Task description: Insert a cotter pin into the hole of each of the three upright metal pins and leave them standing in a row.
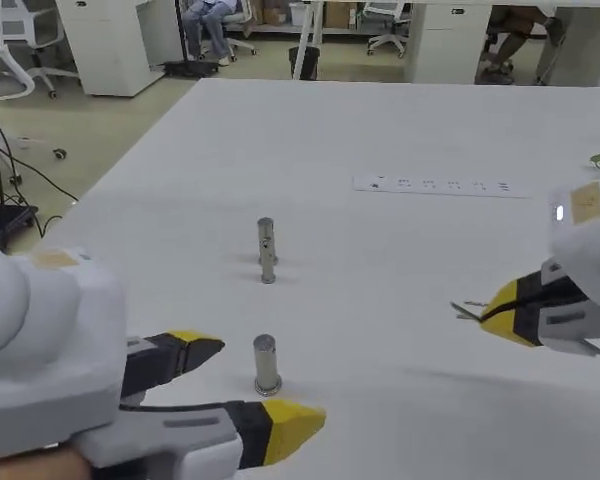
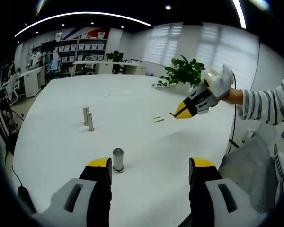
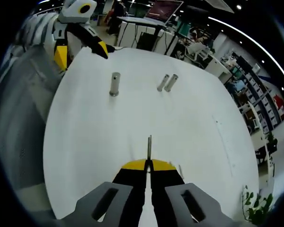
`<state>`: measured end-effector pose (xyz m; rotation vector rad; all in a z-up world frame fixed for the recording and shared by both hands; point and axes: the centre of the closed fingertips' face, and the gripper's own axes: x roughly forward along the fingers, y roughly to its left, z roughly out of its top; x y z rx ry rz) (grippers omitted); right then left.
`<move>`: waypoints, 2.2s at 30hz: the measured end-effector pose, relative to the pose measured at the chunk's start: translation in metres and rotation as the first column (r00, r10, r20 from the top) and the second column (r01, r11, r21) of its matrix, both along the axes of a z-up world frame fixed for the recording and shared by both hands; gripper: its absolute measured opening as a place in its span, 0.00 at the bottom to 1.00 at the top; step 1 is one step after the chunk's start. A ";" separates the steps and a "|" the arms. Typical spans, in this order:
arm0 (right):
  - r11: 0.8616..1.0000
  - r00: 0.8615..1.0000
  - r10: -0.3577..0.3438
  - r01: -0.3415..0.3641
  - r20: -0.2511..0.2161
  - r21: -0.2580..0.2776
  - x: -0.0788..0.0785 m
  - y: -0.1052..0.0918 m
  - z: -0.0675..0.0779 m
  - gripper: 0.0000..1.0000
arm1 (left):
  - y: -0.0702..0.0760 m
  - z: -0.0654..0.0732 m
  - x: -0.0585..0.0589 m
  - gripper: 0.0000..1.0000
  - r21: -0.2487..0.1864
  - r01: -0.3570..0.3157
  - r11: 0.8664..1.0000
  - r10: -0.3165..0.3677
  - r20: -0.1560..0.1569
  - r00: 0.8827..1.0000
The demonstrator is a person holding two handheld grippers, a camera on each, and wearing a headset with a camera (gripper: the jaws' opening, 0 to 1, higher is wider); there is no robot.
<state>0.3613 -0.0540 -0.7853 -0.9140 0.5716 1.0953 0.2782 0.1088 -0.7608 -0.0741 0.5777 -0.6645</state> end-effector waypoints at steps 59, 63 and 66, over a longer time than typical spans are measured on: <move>0.969 0.948 0.177 -0.215 0.265 0.122 -0.059 0.064 0.027 0.02 | -0.096 0.008 0.020 0.10 -0.389 0.082 0.917 -0.157 -0.165 0.974; 0.967 0.942 0.188 -0.227 0.278 0.114 -0.060 0.067 0.029 0.02 | -0.094 0.009 0.022 0.10 -0.392 0.065 0.918 -0.140 -0.167 0.976; 0.966 0.940 0.192 -0.232 0.283 0.111 -0.061 0.068 0.030 0.02 | -0.094 0.012 0.023 0.07 -0.410 0.053 0.910 -0.134 -0.170 0.976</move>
